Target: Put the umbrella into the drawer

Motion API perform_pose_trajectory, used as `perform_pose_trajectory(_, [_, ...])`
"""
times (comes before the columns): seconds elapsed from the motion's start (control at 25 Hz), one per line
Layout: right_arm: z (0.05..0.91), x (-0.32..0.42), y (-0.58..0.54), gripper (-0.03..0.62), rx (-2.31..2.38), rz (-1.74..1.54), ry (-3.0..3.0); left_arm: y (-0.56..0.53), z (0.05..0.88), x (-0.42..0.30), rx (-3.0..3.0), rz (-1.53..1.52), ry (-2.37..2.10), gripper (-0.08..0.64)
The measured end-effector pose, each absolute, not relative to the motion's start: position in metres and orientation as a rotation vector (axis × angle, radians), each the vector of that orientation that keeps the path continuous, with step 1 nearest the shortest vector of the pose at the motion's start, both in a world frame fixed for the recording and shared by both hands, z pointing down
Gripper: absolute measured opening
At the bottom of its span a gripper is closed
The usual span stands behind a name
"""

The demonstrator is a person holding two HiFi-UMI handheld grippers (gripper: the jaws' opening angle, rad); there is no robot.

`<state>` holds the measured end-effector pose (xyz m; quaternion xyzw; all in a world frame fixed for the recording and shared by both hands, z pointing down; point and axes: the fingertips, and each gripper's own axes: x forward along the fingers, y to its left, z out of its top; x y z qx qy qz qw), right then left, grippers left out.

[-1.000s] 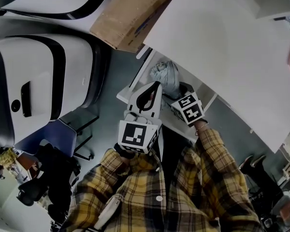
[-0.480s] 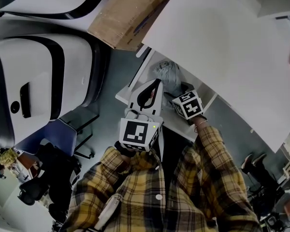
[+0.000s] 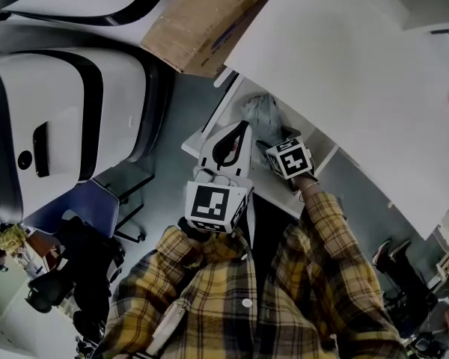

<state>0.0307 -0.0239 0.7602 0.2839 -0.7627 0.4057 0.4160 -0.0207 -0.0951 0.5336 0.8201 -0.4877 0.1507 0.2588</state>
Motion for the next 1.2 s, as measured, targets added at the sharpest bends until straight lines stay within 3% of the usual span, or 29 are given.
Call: perform_pose_trajectory(1.2, [0.710, 0.029, -0.035, 0.319, 0.770, 0.915, -1.954, -0.093, 0.509, -0.020, 2.257, 0.347, -1.348, 0.026])
